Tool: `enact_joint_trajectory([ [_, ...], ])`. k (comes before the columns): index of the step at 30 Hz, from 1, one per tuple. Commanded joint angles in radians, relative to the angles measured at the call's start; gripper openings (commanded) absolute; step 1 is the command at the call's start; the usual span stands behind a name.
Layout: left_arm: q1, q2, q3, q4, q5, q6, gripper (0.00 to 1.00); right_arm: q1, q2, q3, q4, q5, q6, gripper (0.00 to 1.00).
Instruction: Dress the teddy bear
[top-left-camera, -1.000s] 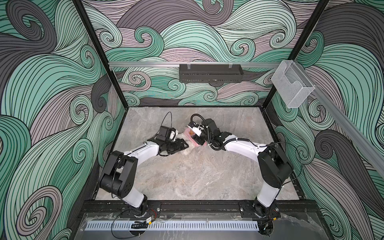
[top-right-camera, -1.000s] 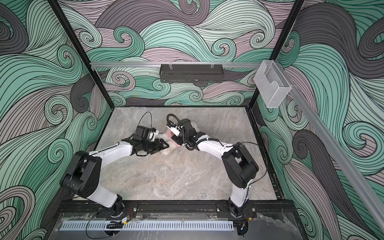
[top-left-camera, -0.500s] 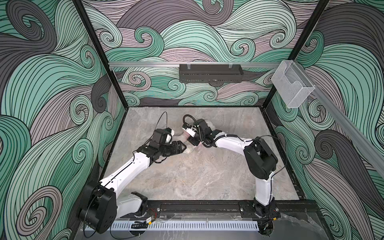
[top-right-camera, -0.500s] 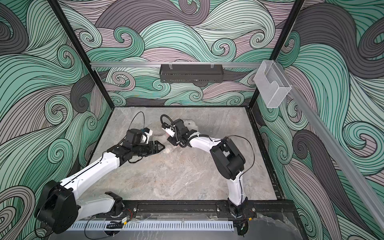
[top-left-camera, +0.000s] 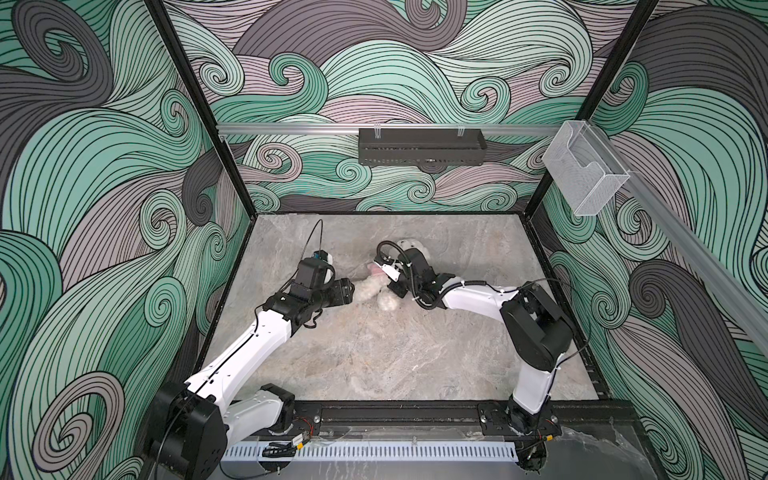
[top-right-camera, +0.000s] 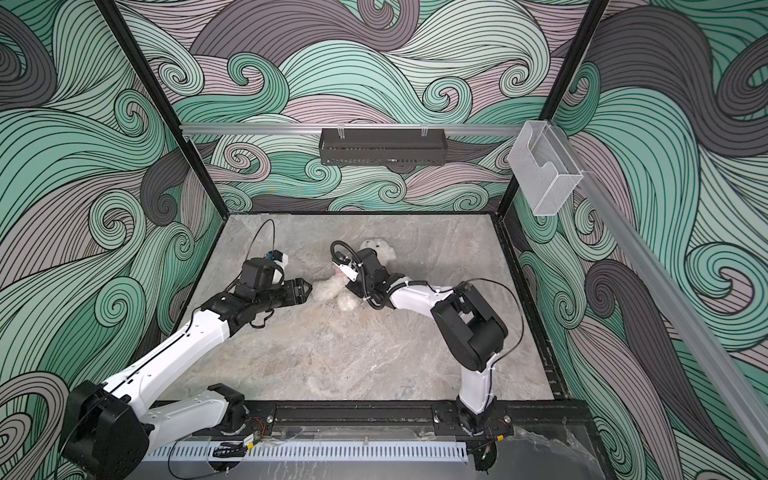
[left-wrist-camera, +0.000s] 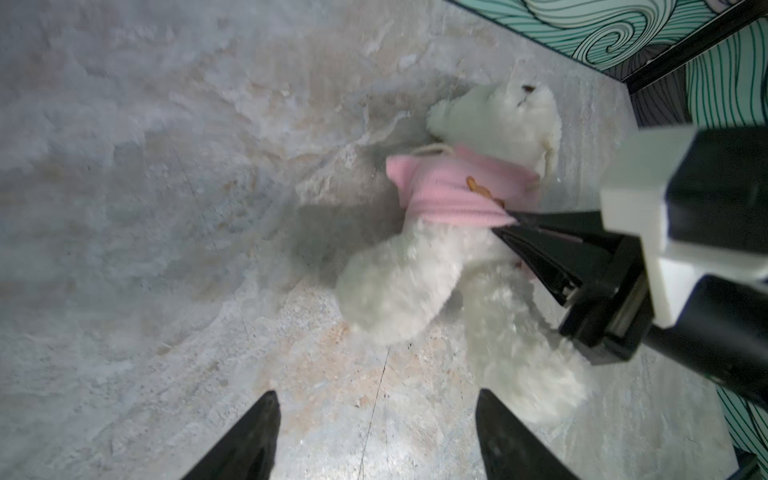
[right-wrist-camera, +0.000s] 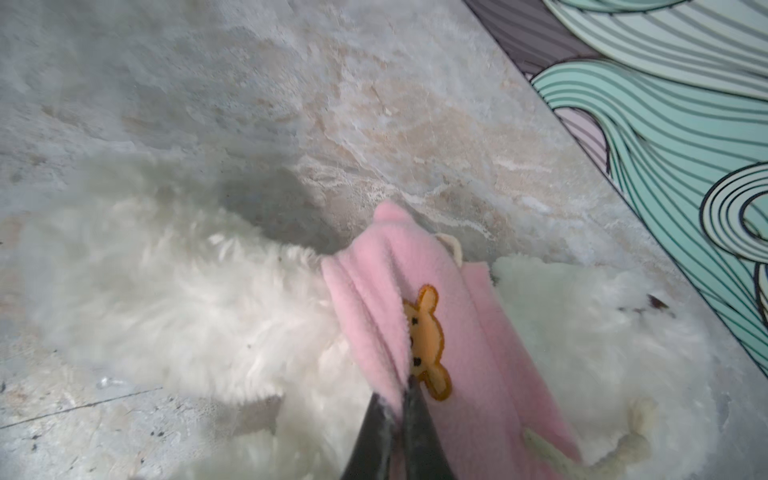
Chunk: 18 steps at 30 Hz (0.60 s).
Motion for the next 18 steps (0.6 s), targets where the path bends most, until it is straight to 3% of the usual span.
enact_joint_trajectory([
  [1,0.006,0.028,0.075,0.105,-0.028,0.094,0.76,-0.013,-0.073,-0.112,0.220,-0.062,-0.032,0.04],
  [6,-0.006,0.256,0.223,0.024,0.147,0.128,0.64,-0.042,-0.125,-0.203,0.304,-0.127,0.041,0.05],
  [8,-0.030,0.327,0.220,0.068,0.194,0.149,0.59,-0.058,-0.139,-0.220,0.324,-0.150,0.107,0.05],
  [13,-0.083,0.408,0.156,0.275,0.234,0.172,0.44,-0.117,-0.168,-0.274,0.422,-0.264,0.320,0.00],
  [18,-0.156,0.469,0.172,0.311,0.263,0.274,0.31,-0.153,-0.189,-0.299,0.462,-0.366,0.414,0.00],
])
